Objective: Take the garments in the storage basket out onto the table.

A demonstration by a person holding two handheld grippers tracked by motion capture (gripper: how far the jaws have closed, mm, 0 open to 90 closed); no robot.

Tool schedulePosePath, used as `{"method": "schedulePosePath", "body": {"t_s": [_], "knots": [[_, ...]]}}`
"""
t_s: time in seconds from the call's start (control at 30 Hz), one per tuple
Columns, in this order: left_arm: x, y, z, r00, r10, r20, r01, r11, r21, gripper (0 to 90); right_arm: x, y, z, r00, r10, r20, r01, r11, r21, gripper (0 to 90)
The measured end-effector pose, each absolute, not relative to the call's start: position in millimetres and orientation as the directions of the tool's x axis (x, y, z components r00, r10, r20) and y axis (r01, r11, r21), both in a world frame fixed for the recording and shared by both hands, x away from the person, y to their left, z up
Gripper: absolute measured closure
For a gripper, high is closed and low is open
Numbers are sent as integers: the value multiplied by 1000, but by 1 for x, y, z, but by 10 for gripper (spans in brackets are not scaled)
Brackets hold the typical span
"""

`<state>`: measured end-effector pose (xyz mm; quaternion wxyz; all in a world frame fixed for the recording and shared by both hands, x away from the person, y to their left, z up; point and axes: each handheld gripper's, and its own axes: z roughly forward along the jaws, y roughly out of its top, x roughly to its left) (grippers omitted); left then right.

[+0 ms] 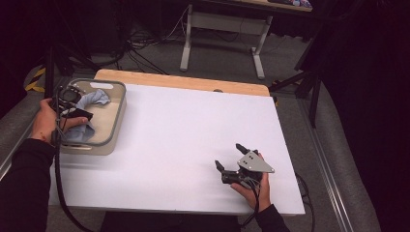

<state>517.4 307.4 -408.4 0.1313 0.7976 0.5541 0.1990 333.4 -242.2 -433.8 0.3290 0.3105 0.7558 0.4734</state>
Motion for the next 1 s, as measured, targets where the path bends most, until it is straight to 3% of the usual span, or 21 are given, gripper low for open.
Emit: {"method": "schedulePosePath", "body": {"t_s": [0.23,0.57,0.77,1.0], "knots": [[526,302,-418,287,930,230,871,-354,341,225,336,-242,-437,-603,774,-194,188,373,908,102],[527,299,-419,274,923,271,880,-354,316,466,337,-239,-440,-618,761,-200,208,403,892,107],[521,300,-413,270,927,262,864,-353,358,540,336,-239,-438,-617,760,-205,204,406,891,109],[507,305,-401,252,939,232,803,-337,492,566,335,-240,-436,-613,763,-207,195,399,896,111]]}}
